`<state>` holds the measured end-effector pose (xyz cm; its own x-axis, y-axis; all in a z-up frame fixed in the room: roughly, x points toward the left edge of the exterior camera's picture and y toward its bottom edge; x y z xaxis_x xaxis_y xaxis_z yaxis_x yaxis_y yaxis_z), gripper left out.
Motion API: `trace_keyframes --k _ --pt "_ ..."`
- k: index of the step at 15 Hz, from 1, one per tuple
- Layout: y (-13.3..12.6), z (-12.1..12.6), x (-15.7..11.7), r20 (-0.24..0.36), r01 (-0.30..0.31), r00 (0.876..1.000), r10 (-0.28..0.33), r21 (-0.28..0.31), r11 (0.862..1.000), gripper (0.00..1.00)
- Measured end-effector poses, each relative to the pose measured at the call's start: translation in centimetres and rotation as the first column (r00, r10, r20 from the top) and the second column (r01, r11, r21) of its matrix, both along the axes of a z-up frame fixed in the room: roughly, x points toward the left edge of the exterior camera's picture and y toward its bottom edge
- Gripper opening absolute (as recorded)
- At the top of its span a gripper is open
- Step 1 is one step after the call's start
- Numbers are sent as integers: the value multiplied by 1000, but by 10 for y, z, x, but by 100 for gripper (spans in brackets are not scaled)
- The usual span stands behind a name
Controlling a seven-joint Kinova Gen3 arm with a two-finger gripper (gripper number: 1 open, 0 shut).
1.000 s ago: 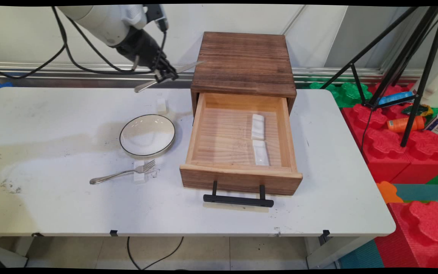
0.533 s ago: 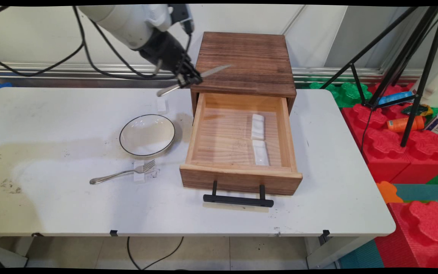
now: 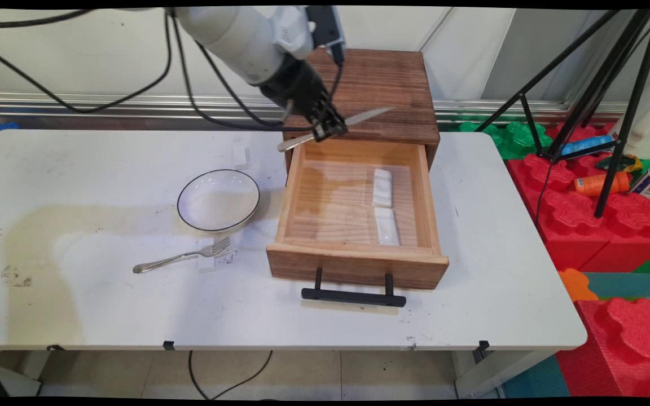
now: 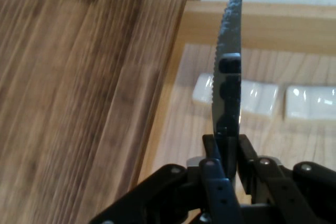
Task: Place the picked object into the drawer
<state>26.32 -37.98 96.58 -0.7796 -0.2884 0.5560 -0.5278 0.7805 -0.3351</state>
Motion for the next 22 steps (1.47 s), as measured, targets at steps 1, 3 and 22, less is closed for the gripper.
trace_keyframes --k 1,3,22 --pt "-3 -2 -4 -2 4 1000 -4 1 1000 0" --pt "-10 -8 -14 -4 13 1000 -13 5 1000 0" --pt "-83 -114 -49 24 69 997 -71 103 992 0"
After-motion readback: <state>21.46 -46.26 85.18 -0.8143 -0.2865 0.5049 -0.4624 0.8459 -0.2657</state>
